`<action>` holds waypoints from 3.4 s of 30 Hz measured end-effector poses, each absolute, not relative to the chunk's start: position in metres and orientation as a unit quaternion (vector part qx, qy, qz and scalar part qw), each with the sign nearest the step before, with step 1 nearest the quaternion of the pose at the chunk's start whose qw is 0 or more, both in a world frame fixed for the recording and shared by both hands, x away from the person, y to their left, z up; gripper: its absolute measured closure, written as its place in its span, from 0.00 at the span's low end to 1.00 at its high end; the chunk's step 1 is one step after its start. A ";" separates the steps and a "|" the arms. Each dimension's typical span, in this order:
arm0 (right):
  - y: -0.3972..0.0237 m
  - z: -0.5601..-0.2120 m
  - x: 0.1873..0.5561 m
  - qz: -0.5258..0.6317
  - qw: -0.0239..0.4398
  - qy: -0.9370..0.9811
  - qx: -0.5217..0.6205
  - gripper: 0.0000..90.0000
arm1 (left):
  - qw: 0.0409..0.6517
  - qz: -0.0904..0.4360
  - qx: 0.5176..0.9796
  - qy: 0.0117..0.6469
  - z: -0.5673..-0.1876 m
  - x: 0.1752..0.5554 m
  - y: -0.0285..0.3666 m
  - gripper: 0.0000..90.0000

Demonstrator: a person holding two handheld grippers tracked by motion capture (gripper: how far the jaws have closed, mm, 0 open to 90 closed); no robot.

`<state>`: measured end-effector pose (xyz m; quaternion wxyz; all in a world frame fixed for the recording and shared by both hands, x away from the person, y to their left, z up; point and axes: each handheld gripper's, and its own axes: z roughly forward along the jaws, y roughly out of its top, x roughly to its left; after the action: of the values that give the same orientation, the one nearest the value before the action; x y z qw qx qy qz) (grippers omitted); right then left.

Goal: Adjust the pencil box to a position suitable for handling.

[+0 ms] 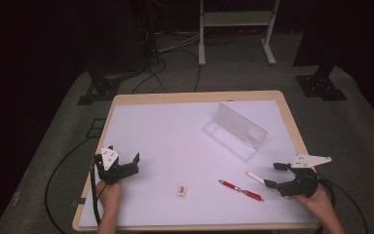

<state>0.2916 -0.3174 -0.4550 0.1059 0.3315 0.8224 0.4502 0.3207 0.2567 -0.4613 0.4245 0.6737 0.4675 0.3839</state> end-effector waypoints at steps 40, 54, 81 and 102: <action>-0.193 -0.399 0.406 0.329 0.070 0.905 0.262 0.38 | 0.427 0.386 0.671 0.467 -0.462 0.321 0.257 0.00; -0.169 -0.418 0.442 0.268 0.045 0.919 0.285 0.50 | 0.425 0.387 0.673 0.465 -0.462 0.321 0.256 0.00; -0.158 -0.442 0.456 0.186 0.052 0.937 0.291 0.93 | 0.426 0.387 0.672 0.466 -0.462 0.321 0.256 0.00; -0.153 -0.430 0.445 0.189 0.089 0.944 0.254 0.96 | 0.426 0.387 0.671 0.467 -0.462 0.321 0.256 0.00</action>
<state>0.4451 -0.1535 -0.4302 0.0895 0.2541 0.9443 0.1890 0.3214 0.2564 -0.4620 0.4265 0.6712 0.4669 0.3867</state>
